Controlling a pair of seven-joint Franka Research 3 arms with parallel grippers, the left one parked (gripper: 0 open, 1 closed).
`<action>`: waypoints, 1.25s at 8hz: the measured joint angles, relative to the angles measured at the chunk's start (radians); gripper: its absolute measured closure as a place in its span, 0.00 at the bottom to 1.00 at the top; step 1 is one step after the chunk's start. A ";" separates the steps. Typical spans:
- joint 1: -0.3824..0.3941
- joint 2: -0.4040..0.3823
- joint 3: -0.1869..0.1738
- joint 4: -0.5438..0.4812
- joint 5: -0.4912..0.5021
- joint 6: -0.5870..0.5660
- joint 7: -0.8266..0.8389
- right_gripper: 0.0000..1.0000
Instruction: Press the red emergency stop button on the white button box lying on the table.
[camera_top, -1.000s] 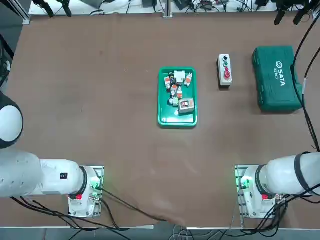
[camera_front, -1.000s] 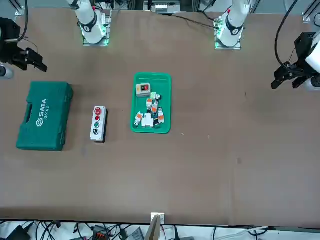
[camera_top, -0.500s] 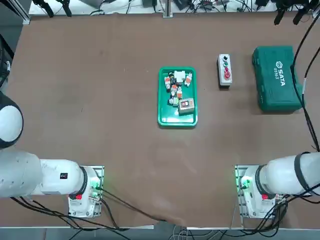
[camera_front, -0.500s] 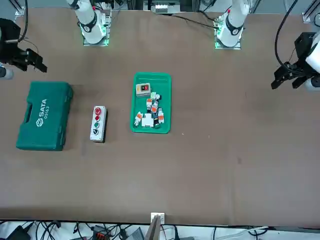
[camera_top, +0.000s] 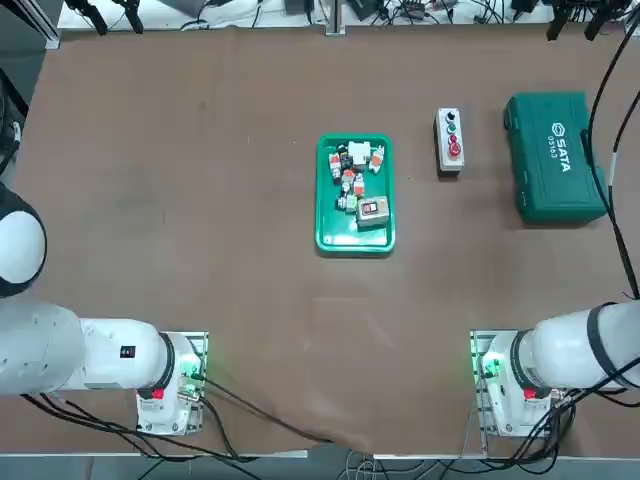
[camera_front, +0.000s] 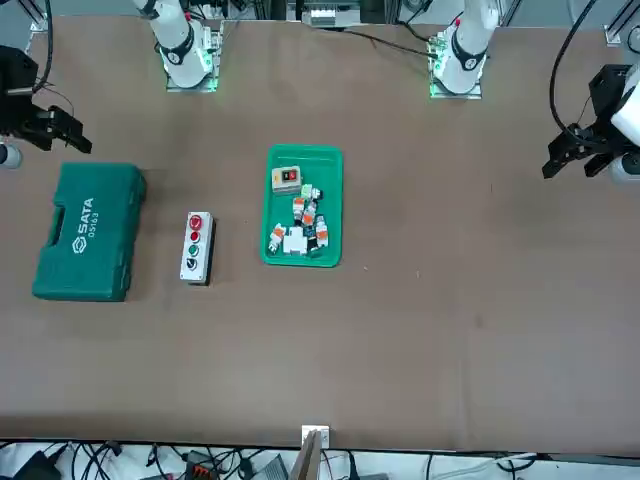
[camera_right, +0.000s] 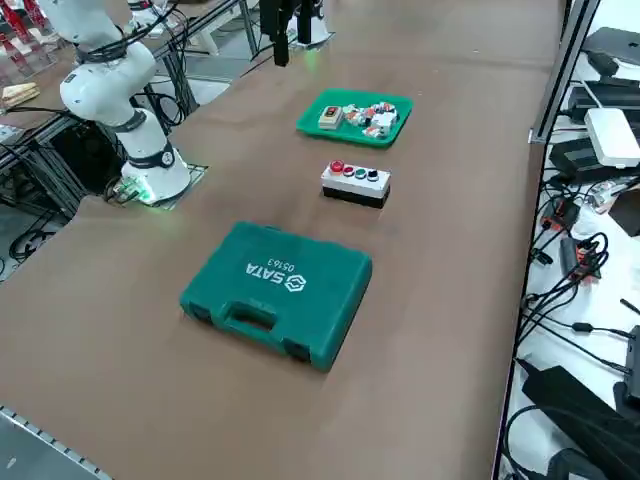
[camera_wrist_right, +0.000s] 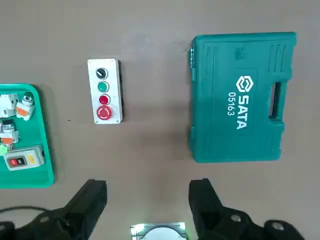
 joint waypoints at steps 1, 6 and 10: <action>0.000 0.000 0.000 0.002 0.001 0.000 0.001 0.00; 0.003 0.026 0.007 0.002 0.028 -0.056 0.002 0.67; 0.011 0.027 0.009 -0.017 0.031 -0.072 0.003 0.98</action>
